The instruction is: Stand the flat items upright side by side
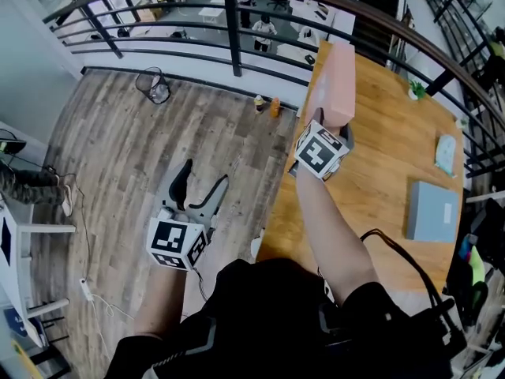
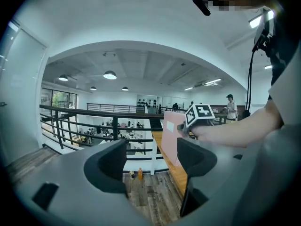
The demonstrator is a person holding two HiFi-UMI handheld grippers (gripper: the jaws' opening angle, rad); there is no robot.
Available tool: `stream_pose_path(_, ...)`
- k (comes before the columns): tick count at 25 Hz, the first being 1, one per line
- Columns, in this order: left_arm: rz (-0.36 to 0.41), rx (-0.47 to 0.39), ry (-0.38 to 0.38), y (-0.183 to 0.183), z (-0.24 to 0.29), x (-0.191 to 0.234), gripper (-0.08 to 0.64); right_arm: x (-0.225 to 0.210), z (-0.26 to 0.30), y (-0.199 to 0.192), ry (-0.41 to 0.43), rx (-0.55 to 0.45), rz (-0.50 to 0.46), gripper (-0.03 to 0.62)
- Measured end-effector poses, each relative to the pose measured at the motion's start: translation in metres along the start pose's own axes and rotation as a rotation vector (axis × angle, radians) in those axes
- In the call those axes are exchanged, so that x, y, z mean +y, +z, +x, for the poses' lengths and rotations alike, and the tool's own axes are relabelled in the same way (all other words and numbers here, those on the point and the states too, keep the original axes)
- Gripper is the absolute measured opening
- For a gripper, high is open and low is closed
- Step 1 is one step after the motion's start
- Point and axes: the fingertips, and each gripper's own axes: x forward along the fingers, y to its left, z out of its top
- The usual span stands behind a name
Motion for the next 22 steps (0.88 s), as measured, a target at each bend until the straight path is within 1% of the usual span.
stream_pose_path(2,-0.010,-0.001,-0.001,-0.001,-0.001,-0.002,0.353,0.000,0.004,0.000,-0.005,0.005,0.018,0.307)
stream_pose_path(7,-0.007,0.000,0.007,0.001,-0.005,-0.003,0.351,0.009,0.015,0.004,-0.001,0.003,0.040,0.311)
stream_pose_path(15,-0.009,0.006,0.007,0.000,-0.012,-0.013,0.350,0.014,0.015,0.006,0.019,0.005,0.028,0.314)
stream_pose_path(17,-0.005,0.007,0.006,0.000,-0.013,-0.015,0.350,0.014,0.016,0.003,0.041,0.018,0.026,0.316)
stream_pose_path(19,-0.005,0.005,0.004,0.000,-0.014,-0.016,0.349,0.015,0.016,-0.001,0.078,0.036,0.025,0.347)
stream_pose_path(22,-0.003,0.000,-0.006,0.002,-0.013,-0.020,0.349,0.015,0.006,-0.005,0.134,0.043,0.020,0.371)
